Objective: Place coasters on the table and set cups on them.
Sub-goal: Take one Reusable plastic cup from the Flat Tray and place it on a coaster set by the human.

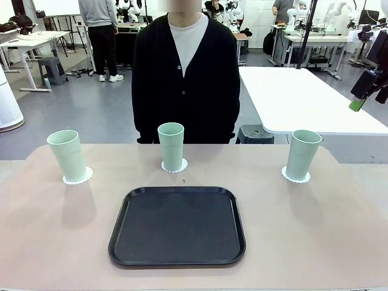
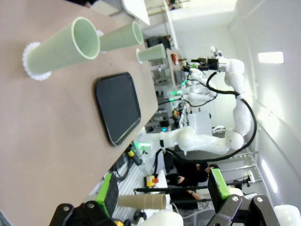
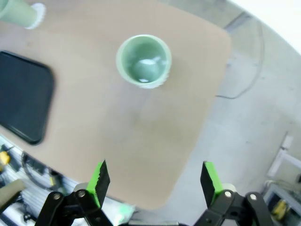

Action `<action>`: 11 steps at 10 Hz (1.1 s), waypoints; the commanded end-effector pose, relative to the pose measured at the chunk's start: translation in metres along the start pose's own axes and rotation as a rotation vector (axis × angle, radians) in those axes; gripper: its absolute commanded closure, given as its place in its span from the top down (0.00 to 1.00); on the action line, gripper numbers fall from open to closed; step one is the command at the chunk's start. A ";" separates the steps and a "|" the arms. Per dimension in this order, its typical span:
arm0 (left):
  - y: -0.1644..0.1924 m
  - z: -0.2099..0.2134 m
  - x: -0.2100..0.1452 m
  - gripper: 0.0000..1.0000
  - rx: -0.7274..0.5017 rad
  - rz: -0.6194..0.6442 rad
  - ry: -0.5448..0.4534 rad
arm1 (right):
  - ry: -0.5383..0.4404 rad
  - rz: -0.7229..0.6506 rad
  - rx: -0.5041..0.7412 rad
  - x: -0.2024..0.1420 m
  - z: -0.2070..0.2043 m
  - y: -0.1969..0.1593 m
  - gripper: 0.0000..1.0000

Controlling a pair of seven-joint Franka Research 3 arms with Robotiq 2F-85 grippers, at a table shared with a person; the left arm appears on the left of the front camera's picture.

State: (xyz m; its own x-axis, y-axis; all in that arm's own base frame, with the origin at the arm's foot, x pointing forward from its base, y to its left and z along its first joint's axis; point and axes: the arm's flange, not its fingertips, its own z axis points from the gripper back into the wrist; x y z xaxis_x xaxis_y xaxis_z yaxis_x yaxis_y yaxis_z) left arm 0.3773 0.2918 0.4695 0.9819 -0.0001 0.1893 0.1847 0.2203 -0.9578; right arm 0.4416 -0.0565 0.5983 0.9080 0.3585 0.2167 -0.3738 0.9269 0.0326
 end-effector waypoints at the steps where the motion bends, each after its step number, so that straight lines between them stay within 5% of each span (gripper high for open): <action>1: -0.002 0.001 0.000 1.00 0.001 0.004 -0.010 | -0.018 -0.237 0.432 -0.044 0.019 -0.060 1.00; 5: -0.002 0.001 0.000 1.00 0.001 0.004 -0.010 | -0.095 -0.464 0.878 -0.142 -0.012 -0.139 1.00; 8: -0.002 0.001 0.000 1.00 0.001 0.004 -0.010 | -0.229 -0.608 0.976 -0.169 -0.048 -0.151 1.00; 11: -0.002 0.001 0.000 1.00 0.001 0.004 -0.010 | -0.232 -0.635 0.966 -0.176 -0.059 -0.144 1.00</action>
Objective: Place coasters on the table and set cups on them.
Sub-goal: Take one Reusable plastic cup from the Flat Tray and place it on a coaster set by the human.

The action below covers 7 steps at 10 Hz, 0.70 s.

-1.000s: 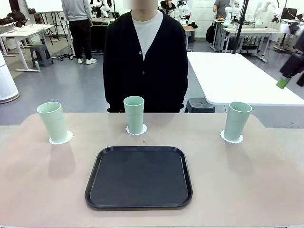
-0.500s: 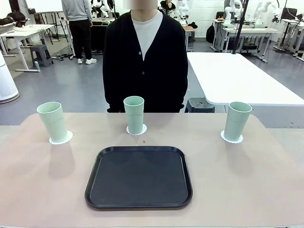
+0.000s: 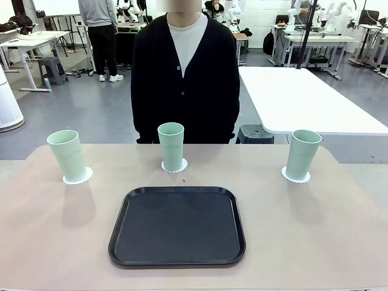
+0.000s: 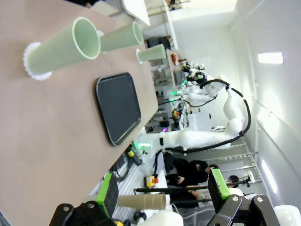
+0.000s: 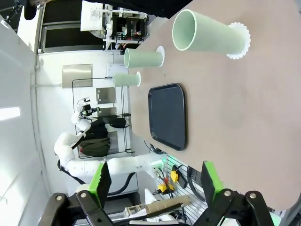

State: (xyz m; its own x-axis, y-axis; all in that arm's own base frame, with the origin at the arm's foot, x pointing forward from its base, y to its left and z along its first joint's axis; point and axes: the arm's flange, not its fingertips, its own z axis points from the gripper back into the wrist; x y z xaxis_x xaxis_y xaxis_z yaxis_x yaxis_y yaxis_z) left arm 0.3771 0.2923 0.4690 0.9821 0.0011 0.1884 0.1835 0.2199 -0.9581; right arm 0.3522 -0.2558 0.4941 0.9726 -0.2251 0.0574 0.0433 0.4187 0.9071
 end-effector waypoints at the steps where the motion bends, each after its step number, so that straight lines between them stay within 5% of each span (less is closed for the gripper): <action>1: -0.002 0.001 0.000 1.00 0.002 0.003 -0.009 | -0.031 -0.008 -0.014 -0.007 -0.005 0.005 1.00; 7: -0.002 0.001 0.000 1.00 0.002 0.003 -0.009 | 0.033 -0.024 0.025 -0.007 -0.008 -0.009 1.00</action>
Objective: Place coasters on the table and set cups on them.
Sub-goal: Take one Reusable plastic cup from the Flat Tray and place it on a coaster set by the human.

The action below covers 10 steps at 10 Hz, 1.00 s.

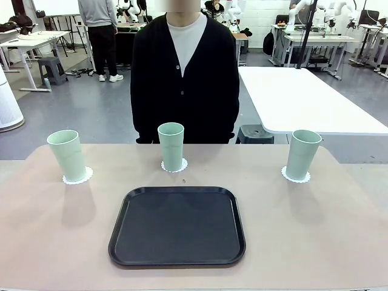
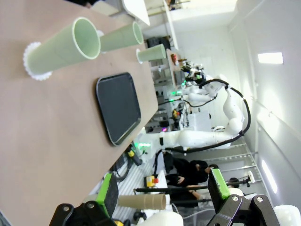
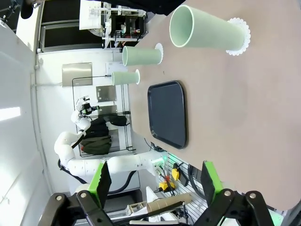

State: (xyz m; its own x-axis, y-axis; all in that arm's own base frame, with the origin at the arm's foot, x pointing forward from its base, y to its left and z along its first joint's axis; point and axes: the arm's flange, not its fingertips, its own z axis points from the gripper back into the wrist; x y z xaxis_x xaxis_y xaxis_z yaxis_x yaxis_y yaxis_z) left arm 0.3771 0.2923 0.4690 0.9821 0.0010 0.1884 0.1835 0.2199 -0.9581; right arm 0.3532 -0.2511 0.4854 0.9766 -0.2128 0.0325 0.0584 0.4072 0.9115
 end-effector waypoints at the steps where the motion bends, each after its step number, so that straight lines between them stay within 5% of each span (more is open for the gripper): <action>1: -0.002 0.001 0.000 1.00 0.002 0.003 -0.009 | 0.012 -0.008 0.030 -0.010 0.000 -0.006 1.00; 10: -0.002 0.001 0.000 1.00 0.002 0.003 -0.009 | 0.008 -0.009 0.017 -0.005 0.001 -0.003 1.00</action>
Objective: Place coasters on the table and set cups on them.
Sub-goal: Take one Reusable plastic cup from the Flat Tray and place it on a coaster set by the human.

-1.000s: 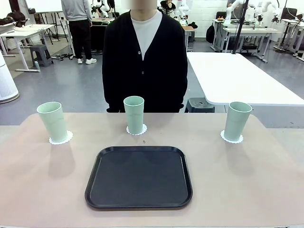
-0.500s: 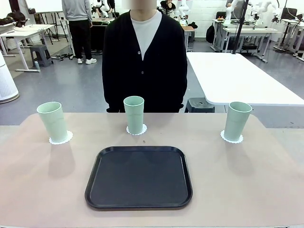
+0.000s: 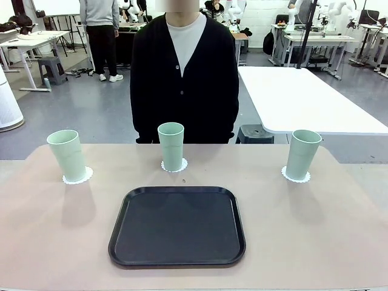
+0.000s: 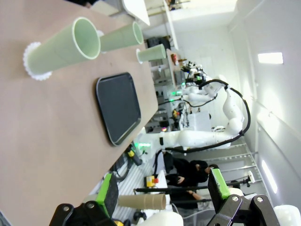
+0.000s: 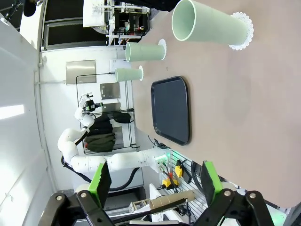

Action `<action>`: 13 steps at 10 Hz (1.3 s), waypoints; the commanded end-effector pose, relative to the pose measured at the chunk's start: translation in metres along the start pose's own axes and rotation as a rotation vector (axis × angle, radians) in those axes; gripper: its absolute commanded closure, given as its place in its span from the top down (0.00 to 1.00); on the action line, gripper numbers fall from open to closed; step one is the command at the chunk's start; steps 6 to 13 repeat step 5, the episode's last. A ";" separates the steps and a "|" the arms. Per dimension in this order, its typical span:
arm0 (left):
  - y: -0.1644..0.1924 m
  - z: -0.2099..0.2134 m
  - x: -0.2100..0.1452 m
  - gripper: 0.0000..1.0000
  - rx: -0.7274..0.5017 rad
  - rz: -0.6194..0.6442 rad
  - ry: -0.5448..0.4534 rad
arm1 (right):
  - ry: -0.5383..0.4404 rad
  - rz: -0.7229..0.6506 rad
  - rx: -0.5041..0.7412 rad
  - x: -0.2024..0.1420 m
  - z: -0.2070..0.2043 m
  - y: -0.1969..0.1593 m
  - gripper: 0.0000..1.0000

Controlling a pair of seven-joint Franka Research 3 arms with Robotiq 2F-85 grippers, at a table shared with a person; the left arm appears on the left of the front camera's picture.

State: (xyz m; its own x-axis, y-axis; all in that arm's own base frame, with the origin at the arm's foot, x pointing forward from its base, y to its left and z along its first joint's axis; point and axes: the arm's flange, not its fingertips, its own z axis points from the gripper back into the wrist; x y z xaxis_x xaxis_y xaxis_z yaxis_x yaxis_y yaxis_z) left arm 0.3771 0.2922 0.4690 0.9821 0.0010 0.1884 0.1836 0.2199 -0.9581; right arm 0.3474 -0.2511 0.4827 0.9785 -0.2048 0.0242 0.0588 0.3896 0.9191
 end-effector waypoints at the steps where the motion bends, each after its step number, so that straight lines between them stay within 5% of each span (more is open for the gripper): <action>1: -0.002 0.001 0.000 1.00 0.002 0.003 -0.009 | -0.003 -0.004 -0.001 0.000 0.000 0.000 1.00; 13: -0.002 0.001 0.000 1.00 0.002 0.003 -0.009 | -0.003 -0.004 -0.001 0.000 0.000 0.000 1.00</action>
